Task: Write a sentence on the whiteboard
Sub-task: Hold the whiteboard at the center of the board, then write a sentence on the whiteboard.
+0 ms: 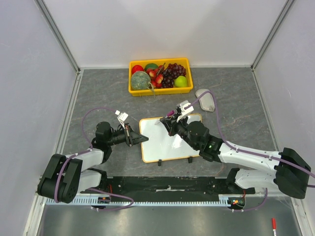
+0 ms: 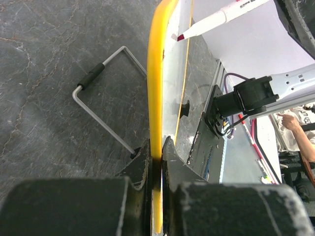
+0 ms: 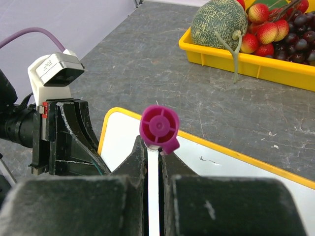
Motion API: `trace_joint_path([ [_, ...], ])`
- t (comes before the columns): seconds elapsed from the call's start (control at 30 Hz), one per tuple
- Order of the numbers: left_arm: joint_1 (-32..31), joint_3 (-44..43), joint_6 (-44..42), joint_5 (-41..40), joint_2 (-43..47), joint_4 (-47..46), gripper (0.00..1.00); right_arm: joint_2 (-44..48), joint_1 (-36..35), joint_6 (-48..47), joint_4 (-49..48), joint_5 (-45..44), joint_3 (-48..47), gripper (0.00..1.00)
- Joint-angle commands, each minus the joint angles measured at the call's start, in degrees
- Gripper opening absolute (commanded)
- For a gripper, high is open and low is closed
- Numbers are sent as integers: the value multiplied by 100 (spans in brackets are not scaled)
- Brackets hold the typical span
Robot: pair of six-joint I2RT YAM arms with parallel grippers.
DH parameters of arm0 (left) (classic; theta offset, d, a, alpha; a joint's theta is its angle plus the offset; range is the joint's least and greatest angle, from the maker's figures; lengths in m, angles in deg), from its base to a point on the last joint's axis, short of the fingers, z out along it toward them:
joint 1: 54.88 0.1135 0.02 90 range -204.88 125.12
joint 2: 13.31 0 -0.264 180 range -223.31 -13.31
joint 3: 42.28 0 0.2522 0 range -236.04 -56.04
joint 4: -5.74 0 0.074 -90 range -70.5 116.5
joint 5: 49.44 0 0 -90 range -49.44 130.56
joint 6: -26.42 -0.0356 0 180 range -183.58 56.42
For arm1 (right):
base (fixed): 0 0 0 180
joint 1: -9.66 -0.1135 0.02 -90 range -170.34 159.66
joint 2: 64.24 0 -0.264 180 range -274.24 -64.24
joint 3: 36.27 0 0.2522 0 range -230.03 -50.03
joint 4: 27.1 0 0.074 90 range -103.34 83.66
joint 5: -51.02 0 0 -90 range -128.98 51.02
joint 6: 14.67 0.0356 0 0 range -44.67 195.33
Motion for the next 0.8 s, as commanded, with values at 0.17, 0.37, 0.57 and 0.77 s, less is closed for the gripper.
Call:
trace_joint_path([
  [0.17, 25, -37, -433, -465, -101, 57, 2, -149, -39, 33, -237, -352, -155, 0],
  [0.37, 33, -37, -433, -465, -119, 48, 2, -78, -39, 33, -96, -554, -40, 0],
  [0.57, 25, -37, -441, -465, -110, 48, 2, 36, -39, 42, 35, -739, 48, 0],
  [0.77, 25, -37, -433, -465, -127, 48, 2, 115, -39, 15, 123, -862, 48, 0],
])
